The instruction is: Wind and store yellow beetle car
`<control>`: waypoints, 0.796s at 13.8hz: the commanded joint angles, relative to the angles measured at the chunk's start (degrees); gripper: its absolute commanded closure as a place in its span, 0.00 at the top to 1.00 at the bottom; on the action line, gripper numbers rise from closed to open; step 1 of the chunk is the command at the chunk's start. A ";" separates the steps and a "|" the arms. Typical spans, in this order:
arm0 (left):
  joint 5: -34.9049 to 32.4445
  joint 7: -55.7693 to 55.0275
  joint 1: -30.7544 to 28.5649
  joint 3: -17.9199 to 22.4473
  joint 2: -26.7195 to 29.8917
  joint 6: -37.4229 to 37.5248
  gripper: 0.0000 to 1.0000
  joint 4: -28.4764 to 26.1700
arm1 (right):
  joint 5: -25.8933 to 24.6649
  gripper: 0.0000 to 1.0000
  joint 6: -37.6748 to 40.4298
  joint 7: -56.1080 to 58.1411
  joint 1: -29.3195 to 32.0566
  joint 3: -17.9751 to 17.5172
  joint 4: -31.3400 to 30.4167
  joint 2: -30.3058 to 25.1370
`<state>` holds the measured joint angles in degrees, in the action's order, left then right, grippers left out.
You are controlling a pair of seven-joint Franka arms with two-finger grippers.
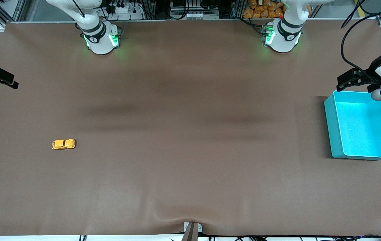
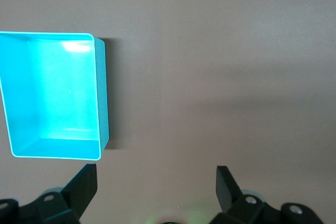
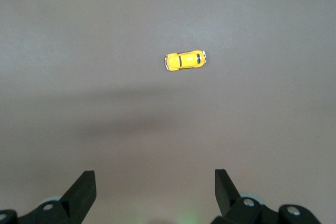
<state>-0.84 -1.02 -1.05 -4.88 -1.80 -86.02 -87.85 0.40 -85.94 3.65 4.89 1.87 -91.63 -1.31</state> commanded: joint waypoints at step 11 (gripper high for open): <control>-1.36 2.17 -0.71 -0.12 0.39 2.17 1.00 0.40 | 0.57 1.00 -1.59 5.04 1.25 -0.46 -1.88 1.82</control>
<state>-1.06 0.06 -1.43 -4.85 -1.66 -84.76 -87.66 0.41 -86.07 5.42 4.92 1.81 -93.13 -0.82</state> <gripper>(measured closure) 0.000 0.000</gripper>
